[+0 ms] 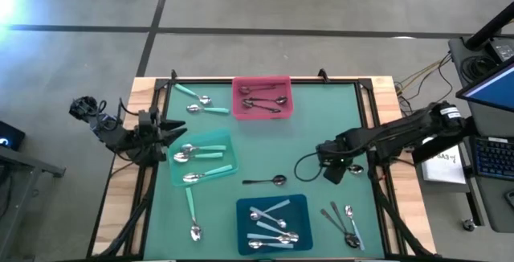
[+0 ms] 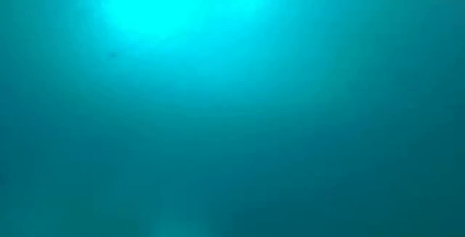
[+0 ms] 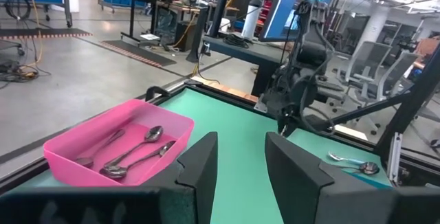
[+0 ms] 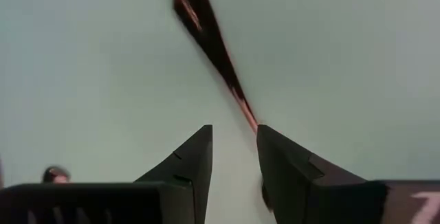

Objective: Sort silverware by color (type)
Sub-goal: Put the black spoon into the red bin

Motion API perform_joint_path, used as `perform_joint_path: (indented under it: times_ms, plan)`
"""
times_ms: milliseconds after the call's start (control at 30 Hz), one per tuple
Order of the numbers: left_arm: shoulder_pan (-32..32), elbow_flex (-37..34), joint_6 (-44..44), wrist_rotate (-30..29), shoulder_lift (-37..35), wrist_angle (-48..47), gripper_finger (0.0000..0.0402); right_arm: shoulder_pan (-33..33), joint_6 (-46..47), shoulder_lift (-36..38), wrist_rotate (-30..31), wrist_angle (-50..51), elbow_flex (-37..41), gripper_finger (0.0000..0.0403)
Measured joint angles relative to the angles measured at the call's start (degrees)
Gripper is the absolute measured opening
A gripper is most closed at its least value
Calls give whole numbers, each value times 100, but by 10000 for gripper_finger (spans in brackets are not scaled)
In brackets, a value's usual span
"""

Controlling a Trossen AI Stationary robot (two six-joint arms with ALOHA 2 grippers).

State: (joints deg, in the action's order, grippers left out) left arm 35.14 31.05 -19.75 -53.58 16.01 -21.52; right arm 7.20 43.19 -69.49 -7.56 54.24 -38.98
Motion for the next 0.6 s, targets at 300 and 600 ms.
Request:
perform_joint_path:
  times_ms: [300,600]
  plan:
    - [0,0,50,-2,-37,0,107,-87,41,-5,-21,-700,642,102]
    - [0,0,63,-4,-37,2,107,-98,226,6,118,-857,807,96]
